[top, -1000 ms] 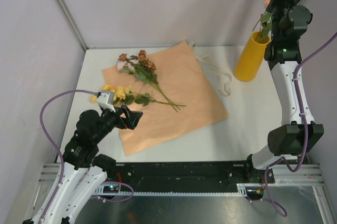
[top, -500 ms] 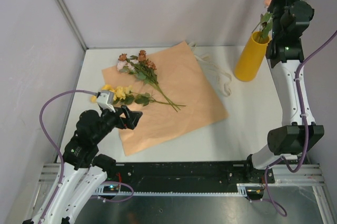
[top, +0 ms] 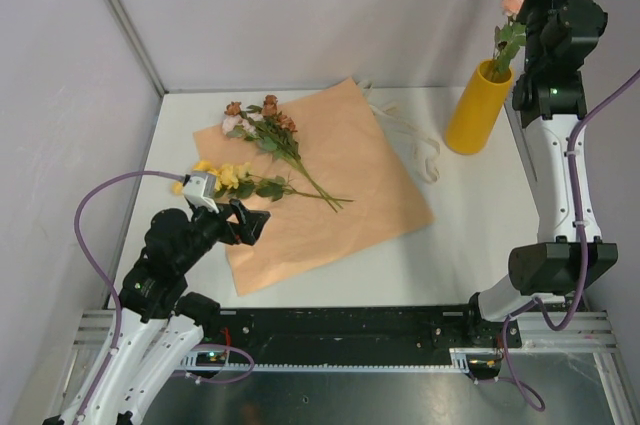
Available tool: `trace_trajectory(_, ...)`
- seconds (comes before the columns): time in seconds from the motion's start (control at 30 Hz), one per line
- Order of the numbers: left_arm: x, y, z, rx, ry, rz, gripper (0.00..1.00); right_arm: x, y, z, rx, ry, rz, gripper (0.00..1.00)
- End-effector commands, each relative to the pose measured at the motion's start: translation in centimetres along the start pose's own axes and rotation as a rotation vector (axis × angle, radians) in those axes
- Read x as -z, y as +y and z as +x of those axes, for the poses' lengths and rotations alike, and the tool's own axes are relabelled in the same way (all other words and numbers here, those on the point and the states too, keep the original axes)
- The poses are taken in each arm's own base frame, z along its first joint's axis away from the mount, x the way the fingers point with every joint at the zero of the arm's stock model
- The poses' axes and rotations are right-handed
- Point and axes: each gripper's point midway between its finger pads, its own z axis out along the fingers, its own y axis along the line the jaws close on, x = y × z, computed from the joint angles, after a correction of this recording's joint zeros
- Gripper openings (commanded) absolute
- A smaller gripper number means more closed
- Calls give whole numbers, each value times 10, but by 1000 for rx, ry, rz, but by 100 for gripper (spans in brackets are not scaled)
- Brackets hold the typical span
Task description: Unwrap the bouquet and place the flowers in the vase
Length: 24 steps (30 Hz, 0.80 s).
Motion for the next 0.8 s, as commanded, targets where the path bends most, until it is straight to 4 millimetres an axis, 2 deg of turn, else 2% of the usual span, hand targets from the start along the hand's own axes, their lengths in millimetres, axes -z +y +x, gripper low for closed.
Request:
trace_trajectory(0.0,7,-6,-18,-19,-51,11,100,0,-9,7,-30,8,16,0)
trace_trajectory(0.17,7,-5,-18,-19,-53,6,100,-8,-4,50,-36,82,11,0)
trace_trajectory(0.3,7,-4,-18,-20,-52,2,99,-12,0,94,-51,167,11,1)
trace_trajectory(0.47,7,-4,-18,-19,-53,-2,100,-11,6,144,-99,256,20,18)
trace_trajectory(0.57,7,-3,-18,-21,-53,-3,100,-10,4,167,-94,299,42,25)
trace_trajectory(0.67,7,-3,-18,-20,-57,-7,100,-4,3,178,-99,326,53,34)
trace_trajectory(0.77,8,-2,-19,-19,-58,-10,100,4,3,172,-126,330,50,49)
